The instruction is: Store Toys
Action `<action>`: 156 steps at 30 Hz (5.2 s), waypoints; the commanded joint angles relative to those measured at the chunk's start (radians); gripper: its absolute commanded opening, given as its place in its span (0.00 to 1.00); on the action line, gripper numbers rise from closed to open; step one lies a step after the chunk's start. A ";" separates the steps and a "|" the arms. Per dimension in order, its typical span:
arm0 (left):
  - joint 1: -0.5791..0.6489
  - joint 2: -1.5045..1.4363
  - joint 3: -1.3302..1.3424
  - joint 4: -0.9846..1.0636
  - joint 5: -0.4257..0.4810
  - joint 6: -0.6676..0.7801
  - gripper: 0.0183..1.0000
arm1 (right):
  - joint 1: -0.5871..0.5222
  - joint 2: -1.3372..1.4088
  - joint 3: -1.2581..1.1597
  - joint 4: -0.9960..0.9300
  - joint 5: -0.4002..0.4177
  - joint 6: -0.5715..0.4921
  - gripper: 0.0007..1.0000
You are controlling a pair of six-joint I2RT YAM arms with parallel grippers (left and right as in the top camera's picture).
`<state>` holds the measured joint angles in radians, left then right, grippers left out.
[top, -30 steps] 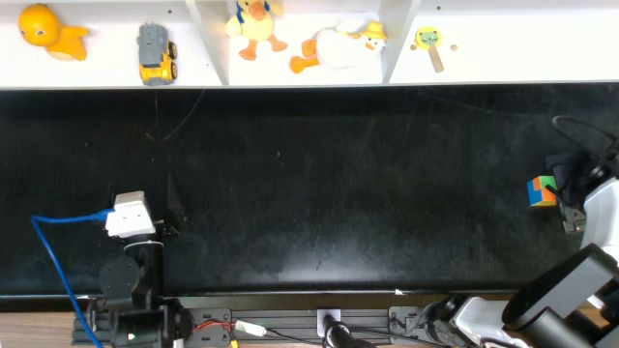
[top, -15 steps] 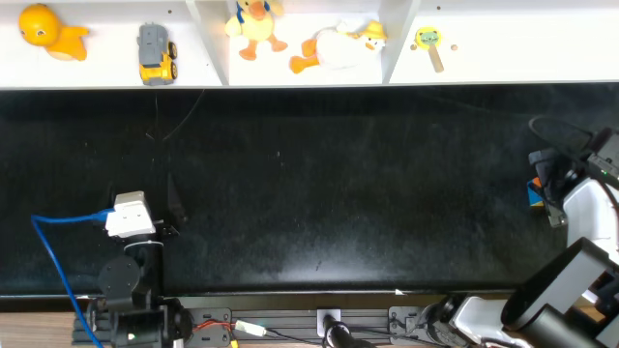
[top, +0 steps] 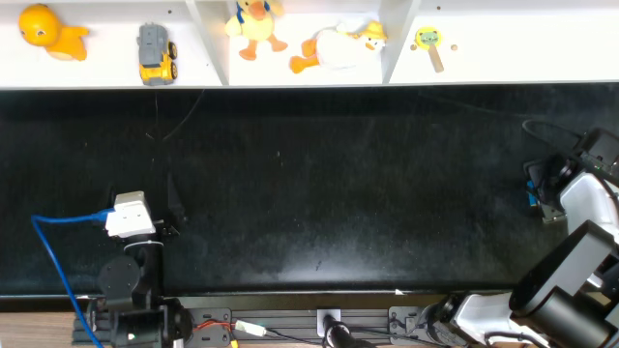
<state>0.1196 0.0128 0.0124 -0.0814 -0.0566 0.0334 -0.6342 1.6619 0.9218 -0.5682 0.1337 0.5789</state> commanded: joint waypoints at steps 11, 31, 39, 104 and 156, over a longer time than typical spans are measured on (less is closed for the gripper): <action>0.003 -0.010 -0.005 0.002 0.003 0.019 1.00 | 0.008 0.008 0.203 -0.160 -0.029 -0.090 0.44; 0.003 -0.010 -0.005 0.002 0.003 0.019 1.00 | 0.218 0.008 0.462 -0.081 -0.096 -0.541 0.04; 0.003 -0.010 -0.005 0.002 0.003 0.019 1.00 | 0.239 0.012 0.460 0.069 -0.089 -0.700 0.05; 0.003 -0.010 -0.005 0.002 0.003 0.019 1.00 | 0.106 0.399 0.165 1.337 -0.630 -0.732 0.05; 0.003 -0.010 -0.005 0.002 0.003 0.019 1.00 | 0.144 0.093 0.267 0.726 -0.472 -0.657 1.00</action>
<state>0.1196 0.0128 0.0124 -0.0814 -0.0566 0.0357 -0.5137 1.8454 1.1809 0.1864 -0.3683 -0.0170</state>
